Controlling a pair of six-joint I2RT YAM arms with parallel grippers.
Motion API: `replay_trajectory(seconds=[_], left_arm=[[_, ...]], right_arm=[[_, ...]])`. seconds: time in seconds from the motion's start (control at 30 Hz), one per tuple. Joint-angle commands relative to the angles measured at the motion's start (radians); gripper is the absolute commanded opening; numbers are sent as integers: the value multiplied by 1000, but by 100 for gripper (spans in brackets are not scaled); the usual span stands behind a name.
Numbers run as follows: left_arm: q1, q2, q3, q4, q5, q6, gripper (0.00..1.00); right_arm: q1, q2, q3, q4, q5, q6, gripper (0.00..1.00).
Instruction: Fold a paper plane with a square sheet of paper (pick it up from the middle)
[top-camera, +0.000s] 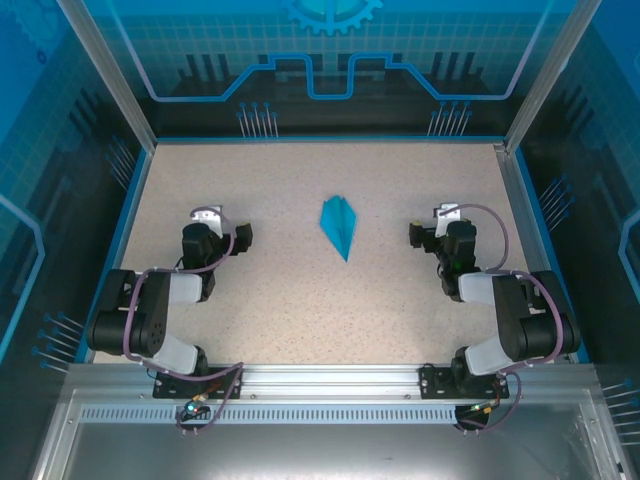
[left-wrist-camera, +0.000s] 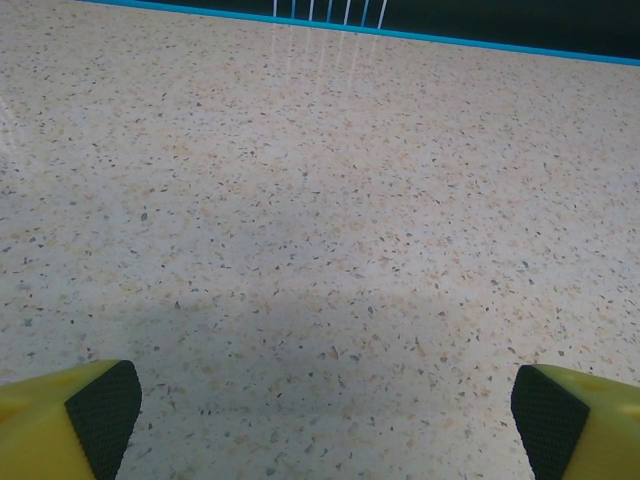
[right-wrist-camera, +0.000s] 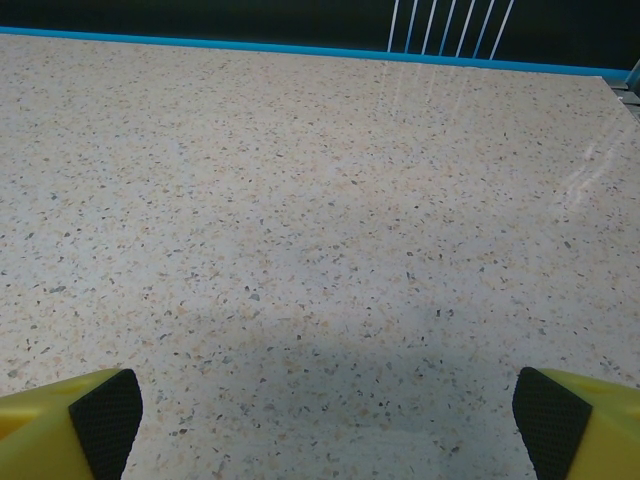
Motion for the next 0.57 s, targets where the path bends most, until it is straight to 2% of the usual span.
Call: replay_trajectory(seconds=[0.0,0.47,0.53], left_arm=[[-6,7,23,5,-20,36,99],[-18,10,27,-3,-35,46,99],[-17,10,26,0,-35,45,98]], right_arm=[[-7,12,6,29,-8,-15,99],[-8,13,6,28,-7,-15,99],[-8,11,0,39,-41,-26,99]])
